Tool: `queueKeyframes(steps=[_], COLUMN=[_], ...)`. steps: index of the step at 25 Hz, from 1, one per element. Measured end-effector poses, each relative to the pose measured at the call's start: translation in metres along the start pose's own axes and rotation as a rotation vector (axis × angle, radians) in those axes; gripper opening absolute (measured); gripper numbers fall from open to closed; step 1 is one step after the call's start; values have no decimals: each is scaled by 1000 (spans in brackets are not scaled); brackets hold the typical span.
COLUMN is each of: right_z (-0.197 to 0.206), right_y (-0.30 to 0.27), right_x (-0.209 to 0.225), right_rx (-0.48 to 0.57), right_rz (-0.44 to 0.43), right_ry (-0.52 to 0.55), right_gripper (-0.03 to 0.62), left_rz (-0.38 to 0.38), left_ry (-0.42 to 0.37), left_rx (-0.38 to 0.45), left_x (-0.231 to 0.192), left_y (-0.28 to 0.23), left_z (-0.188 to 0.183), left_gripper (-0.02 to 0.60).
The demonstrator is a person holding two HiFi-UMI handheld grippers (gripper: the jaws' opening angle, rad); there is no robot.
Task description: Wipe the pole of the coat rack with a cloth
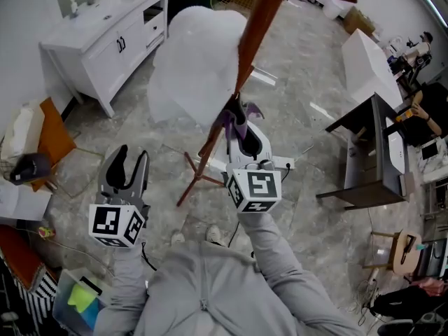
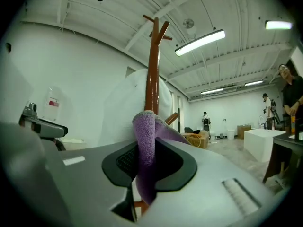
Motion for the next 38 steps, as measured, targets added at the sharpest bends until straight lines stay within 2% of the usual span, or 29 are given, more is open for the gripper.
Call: queueKeyframes(steps=[5, 11, 27, 34, 38], right_z=[7, 0, -8, -14, -11], right_y=[-6, 11, 75, 105, 117], right_x=[-10, 12, 97, 123, 122], right_rx=[-58, -55, -73, -72, -84], right_rz=[-9, 70, 298, 371, 366], right_ry=[118, 221, 218, 238, 243], right_gripper=[54, 54, 54, 54, 54], left_rz=[6, 33, 120, 140, 141], left_ry=[15, 22, 14, 6, 3], left_rx=[-10, -19, -22, -18, -17], left_x=[-7, -7, 17, 26, 28], left_y=[-2, -9, -32, -35, -32], left_z=[5, 9, 9, 7, 6], left_gripper=[215, 215, 215, 215, 215])
Point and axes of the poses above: the fingertips, and each gripper's own axes: y backward along the fingers, x to its right, z out of its underside, the point moved 4 cm from there along y, backward along the fingers, and after that the axes turned 4 degrees about z, right-handed, at the moved point
